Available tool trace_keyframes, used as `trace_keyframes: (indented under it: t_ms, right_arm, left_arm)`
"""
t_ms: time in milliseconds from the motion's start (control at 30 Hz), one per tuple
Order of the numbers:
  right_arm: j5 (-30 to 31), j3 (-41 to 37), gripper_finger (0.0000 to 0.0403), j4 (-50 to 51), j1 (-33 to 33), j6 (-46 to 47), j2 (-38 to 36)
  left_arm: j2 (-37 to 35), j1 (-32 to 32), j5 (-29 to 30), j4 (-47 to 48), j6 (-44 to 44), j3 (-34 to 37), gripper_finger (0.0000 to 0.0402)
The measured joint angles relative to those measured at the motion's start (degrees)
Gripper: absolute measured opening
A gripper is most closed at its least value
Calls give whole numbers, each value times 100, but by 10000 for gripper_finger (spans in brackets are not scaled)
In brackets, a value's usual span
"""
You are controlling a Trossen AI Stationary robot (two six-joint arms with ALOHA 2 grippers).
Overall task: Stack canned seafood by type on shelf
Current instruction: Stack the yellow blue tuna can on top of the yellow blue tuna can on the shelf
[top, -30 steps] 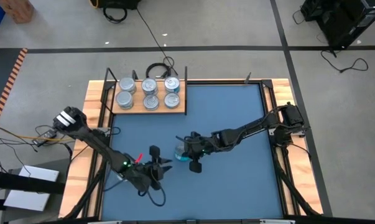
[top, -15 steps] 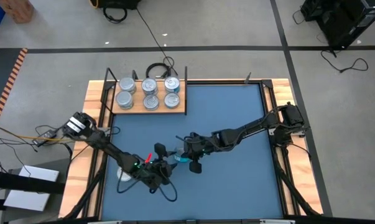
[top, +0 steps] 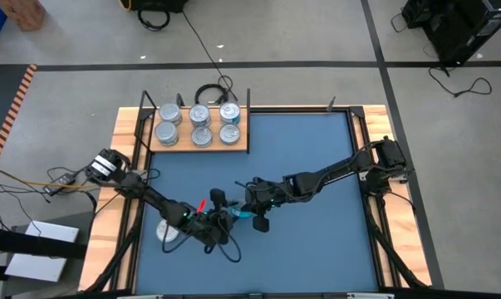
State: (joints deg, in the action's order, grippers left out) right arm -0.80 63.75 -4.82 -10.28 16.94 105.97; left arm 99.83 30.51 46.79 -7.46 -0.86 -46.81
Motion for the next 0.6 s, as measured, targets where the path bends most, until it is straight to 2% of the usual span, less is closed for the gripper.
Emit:
trace_keyframes:
  t_ms: [300, 467, 600]
  right_arm:
    - [-34, 9, 2, -29, -3, -19, 0]
    - [123, 20, 26, -94, -11, -47, -20]
    - [625, 20, 66, -7, -89, -70, -217]
  left_arm:
    - [0, -38, -56, 26, -35, 0, 158]
    - [-202, -36, 120, 510, -37, -4, 153]
    - [-591, -58, 530, 1172, -66, -4, 153]
